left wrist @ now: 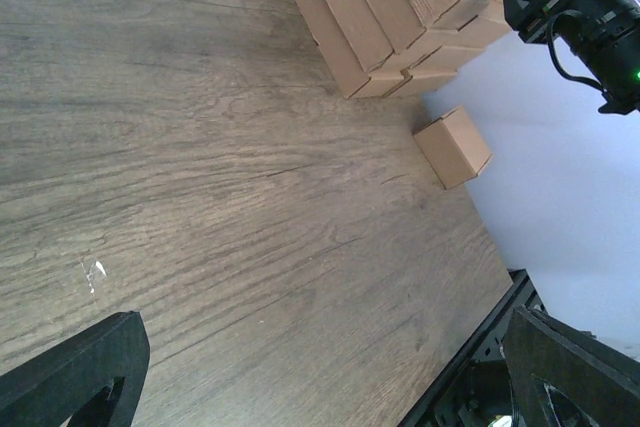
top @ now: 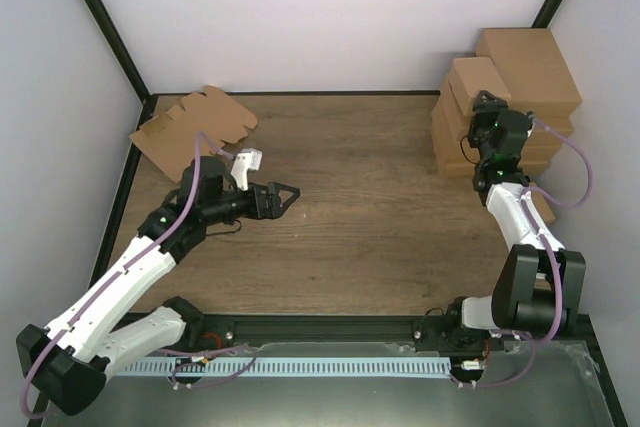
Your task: Fold the paper box
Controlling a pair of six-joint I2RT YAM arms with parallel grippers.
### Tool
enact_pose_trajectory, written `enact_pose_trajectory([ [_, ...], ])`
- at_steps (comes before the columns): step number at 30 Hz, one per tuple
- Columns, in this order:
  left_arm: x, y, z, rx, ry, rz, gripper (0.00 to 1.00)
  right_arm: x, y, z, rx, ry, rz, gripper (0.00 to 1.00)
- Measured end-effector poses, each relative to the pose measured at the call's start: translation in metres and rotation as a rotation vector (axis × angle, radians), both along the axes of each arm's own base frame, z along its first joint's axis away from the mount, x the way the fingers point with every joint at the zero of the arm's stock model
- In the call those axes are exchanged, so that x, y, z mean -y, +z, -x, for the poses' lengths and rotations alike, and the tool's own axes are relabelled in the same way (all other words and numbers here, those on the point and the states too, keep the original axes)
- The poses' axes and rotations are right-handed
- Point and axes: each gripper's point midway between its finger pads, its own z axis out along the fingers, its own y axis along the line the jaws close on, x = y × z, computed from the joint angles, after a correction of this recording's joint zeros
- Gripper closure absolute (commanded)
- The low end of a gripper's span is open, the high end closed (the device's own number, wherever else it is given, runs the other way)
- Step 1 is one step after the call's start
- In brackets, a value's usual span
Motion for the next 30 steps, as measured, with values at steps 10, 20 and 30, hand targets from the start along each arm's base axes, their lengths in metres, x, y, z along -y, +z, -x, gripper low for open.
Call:
enact_pose_trajectory([
  [10, 0.003, -0.002, -0.001, -0.008, -0.008, 0.009, 0.0, 0.0, 0.004, -0.007, 0.033, 0.011, 0.029, 0.61],
  [20, 0.003, -0.002, -0.001, -0.009, -0.009, 0.009, 0.0, 0.004, -0.006, -0.01, -0.012, -0.009, 0.03, 0.04],
  [30, 0.006, -0.006, -0.001, -0.024, -0.021, 0.018, 0.0, 0.016, -0.016, 0.001, -0.185, -0.083, -0.011, 0.0],
])
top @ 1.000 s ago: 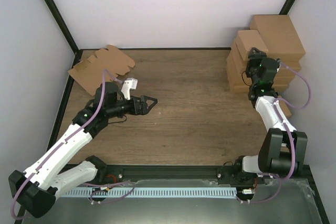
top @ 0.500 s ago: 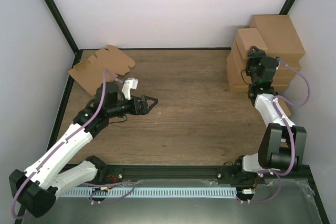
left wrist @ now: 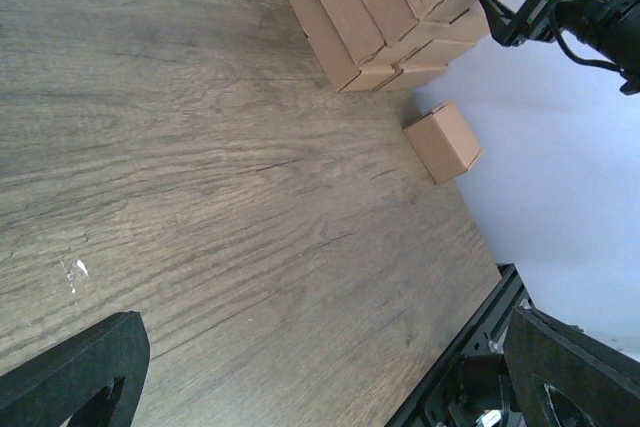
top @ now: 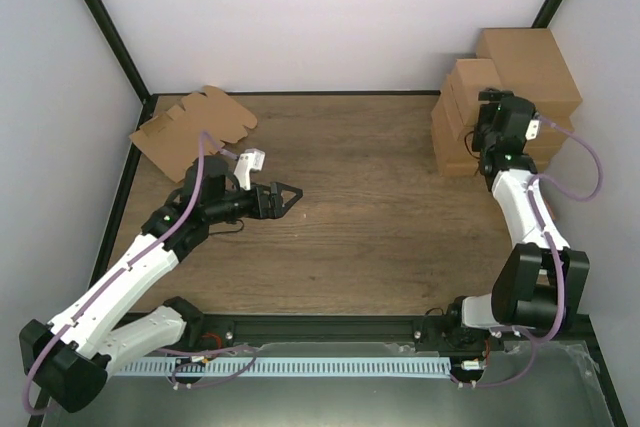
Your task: Fold the paper box
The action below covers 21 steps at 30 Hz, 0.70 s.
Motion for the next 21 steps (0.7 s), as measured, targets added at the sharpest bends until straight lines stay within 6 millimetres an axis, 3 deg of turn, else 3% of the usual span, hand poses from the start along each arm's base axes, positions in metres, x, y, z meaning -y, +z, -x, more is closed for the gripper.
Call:
enact_pose_trajectory([
  [5, 0.001, 0.0, 0.0, -0.002, -0.002, 0.009, 0.0, 0.001, 0.005, 0.008, -0.092, -0.02, -0.023, 0.0],
  [14, 0.003, -0.012, -0.001, -0.028, -0.006, -0.005, 0.0, -0.002, -0.013, 0.045, -0.243, -0.027, -0.032, 0.0],
  [21, 0.004, -0.014, -0.001, -0.001, -0.023, -0.006, 0.0, -0.024, 0.005, 0.058, -0.174, 0.198, 0.246, 0.0],
])
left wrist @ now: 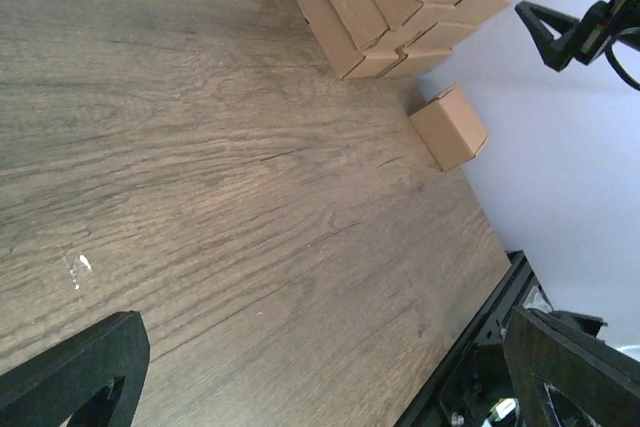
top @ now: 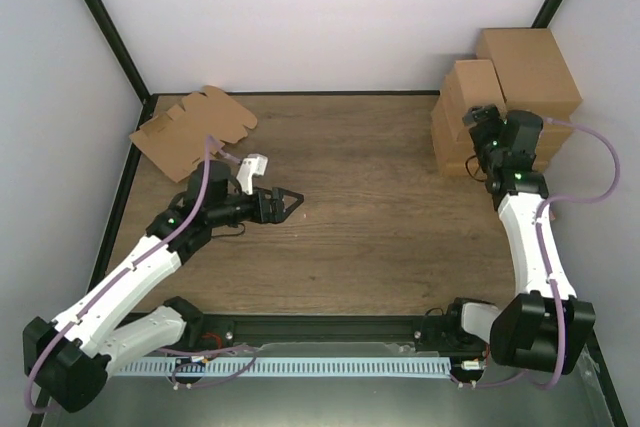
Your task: Fold the paper box
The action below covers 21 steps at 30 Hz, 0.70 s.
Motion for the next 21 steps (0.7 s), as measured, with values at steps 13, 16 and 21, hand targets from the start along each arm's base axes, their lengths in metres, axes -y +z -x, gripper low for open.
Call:
enact_pose_trajectory([
  [13, -0.02, -0.008, -0.002, 0.207, 0.05, -0.064, 0.0, -0.074, -0.073, 0.053, 0.146, 0.584, 0.407, 0.0],
  [16, -0.025, -0.023, -0.008, 0.213, 0.083, -0.098, 0.0, -0.08, -0.108, 0.07, 0.123, 0.624, 0.414, 0.0],
  [21, -0.038, -0.046, -0.023, 0.234, 0.173, -0.165, 0.0, -0.083, -0.134, 0.085, 0.122, 0.635, 0.426, 0.0],
])
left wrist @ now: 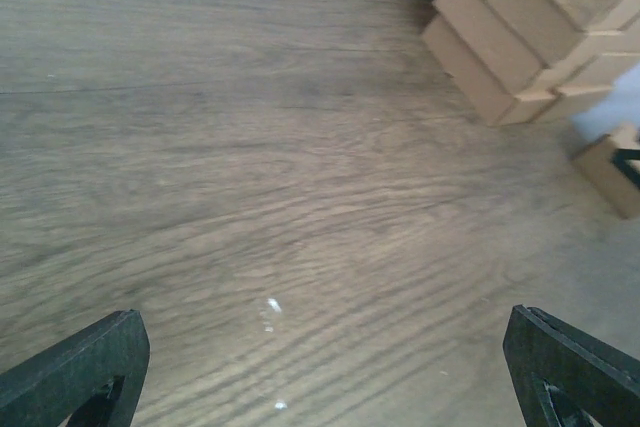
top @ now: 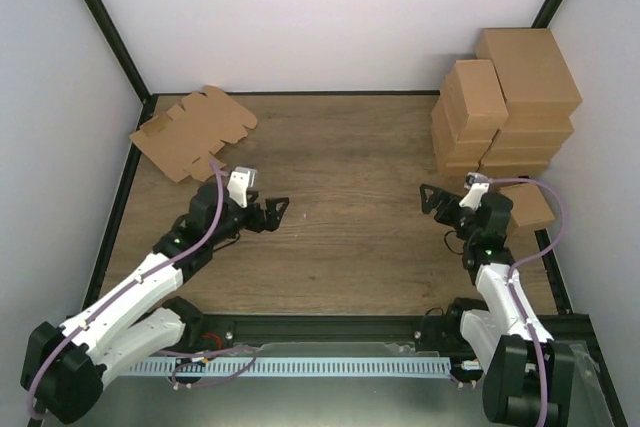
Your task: Fold the paper box
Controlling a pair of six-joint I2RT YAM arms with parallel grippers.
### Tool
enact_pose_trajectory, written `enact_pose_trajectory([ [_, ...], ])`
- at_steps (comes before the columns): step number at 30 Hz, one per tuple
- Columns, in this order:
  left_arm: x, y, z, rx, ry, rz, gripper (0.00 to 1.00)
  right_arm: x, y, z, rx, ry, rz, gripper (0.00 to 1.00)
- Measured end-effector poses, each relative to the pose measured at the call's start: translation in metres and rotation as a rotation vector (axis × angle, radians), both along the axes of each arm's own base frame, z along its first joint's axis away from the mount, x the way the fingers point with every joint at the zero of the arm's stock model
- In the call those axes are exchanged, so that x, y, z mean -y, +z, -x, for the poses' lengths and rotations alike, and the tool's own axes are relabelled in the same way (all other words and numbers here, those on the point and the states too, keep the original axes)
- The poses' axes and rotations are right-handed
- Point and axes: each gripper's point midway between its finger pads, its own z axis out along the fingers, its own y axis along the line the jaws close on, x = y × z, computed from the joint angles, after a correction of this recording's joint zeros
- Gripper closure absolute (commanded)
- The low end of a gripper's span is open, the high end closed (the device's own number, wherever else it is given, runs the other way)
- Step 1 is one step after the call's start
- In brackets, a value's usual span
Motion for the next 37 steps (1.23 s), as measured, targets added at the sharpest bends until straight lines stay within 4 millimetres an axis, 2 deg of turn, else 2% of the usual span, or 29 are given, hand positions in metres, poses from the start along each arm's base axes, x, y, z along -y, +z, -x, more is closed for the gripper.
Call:
enact_pose_trajectory([
  [6, -0.025, -0.029, -0.015, 0.049, 0.132, -0.098, 0.0, -0.001, -0.013, 0.005, 0.037, -0.002, 0.003, 0.0],
  [9, -0.042, -0.032, -0.027, 0.08, 0.212, -0.145, 0.0, -0.001, -0.02, 0.008, 0.044, -0.002, 0.003, 0.0],
  [14, -0.101, -0.027, -0.052, 0.144, 0.455, -0.202, 0.0, 0.002, -0.016, 0.006, 0.073, -0.017, 0.015, 0.0],
  [18, -0.142, -0.035, -0.05, 0.187, 0.618, -0.253, 0.0, 0.01, -0.012, 0.004, 0.091, -0.061, 0.039, 0.0],
  [20, -0.154, -0.04, -0.045, 0.197, 0.664, -0.27, 0.0, 0.017, -0.008, 0.003, 0.107, -0.102, 0.056, 0.0],
  [25, -0.165, -0.036, -0.043, 0.238, 0.717, -0.274, 0.0, 0.028, 0.0, 0.0, 0.139, -0.162, 0.08, 0.0],
  [32, -0.169, -0.026, -0.045, 0.275, 0.748, -0.264, 0.0, 0.027, -0.022, -0.005, 0.066, -0.151, 0.079, 0.0],
  [37, -0.17, -0.02, -0.043, 0.298, 0.755, -0.248, 0.0, 0.026, -0.019, -0.005, 0.079, -0.142, 0.081, 0.0],
])
